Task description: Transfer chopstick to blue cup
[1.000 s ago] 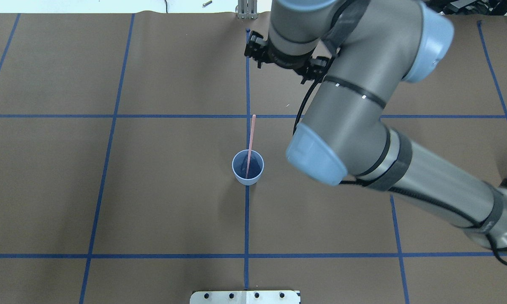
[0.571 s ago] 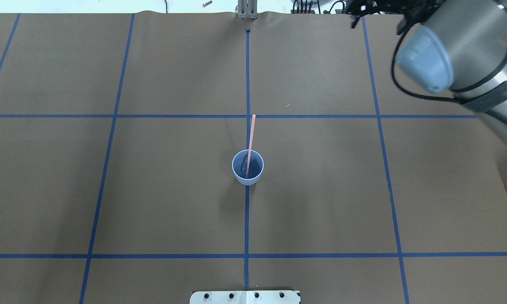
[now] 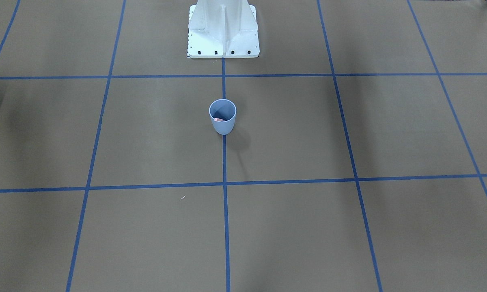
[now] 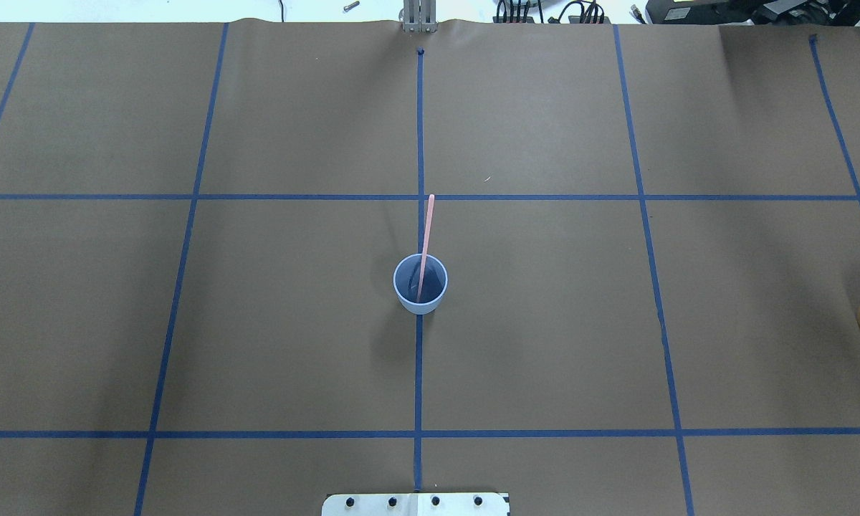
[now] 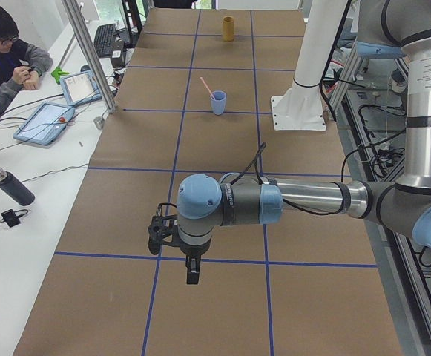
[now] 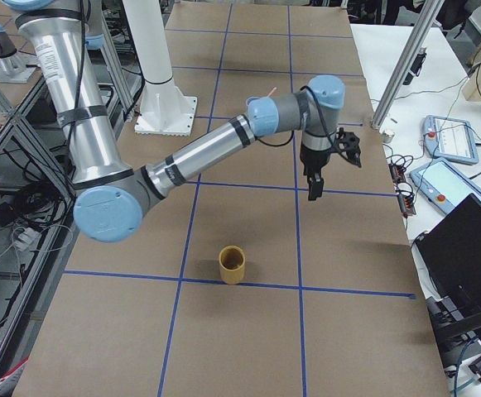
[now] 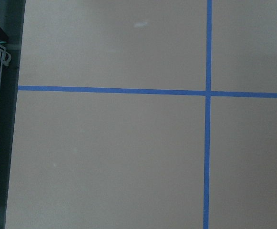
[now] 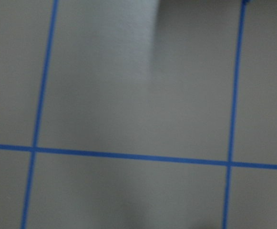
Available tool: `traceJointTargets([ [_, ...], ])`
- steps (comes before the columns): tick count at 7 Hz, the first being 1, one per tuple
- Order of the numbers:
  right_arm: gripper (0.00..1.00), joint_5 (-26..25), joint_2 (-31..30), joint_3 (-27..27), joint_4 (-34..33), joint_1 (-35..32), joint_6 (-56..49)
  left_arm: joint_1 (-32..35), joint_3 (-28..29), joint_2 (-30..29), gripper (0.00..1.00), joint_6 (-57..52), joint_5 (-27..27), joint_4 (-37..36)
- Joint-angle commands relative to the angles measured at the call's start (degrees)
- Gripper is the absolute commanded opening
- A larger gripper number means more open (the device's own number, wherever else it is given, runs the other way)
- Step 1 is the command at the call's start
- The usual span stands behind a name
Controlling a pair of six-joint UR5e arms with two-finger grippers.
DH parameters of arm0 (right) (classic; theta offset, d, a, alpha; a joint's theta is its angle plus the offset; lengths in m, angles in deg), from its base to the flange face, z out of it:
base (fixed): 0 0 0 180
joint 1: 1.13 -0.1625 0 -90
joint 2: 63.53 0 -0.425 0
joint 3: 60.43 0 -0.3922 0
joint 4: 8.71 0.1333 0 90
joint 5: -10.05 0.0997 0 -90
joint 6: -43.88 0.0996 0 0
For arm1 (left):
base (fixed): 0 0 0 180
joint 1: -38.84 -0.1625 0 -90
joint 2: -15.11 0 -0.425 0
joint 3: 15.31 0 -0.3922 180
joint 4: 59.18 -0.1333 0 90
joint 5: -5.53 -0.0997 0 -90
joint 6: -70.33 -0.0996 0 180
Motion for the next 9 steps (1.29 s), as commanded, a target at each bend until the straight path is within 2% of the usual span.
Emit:
traceJointTargets([
  [1, 1.00, -0.74, -13.28, 0.78, 0.06, -9.39, -12.16, -5.39, -1.19, 0.96, 1.00, 5.65, -0.09, 2.98],
  [2, 1.00, -1.19, -19.16, 0.78, 0.93, -12.39, -14.98, -6.12, -3.38, 0.88, 1.00, 6.28, 0.60, 0.11],
  [3, 1.00, -0.93, -22.26, 0.70, 6.07, -14.42, -17.10, -6.12, -4.09, -0.17, 1.00, 6.20, 0.87, -6.28],
  [4, 1.00, -1.45, -22.55, 0.00, 8.82, -14.35, -16.33, -6.12, -4.88, -1.48, 1.00, 6.03, 0.79, -8.86],
  [6, 1.00, -0.75, -22.12, -0.27, 8.93, -13.83, -13.36, -6.12, -8.05, -0.97, 1.00, 5.06, 0.35, -8.19],
  [8, 1.00, -0.84, -21.85, -0.71, 16.44, -7.44, -1.36, -6.12, -7.27, -0.88, 1.00, 4.97, 0.00, -8.01],
  [9, 1.00, -0.84, -21.85, -1.41, 18.06, -5.67, 0.36, -6.12, -7.35, -0.80, 1.00, 4.97, -0.01, -8.01],
])
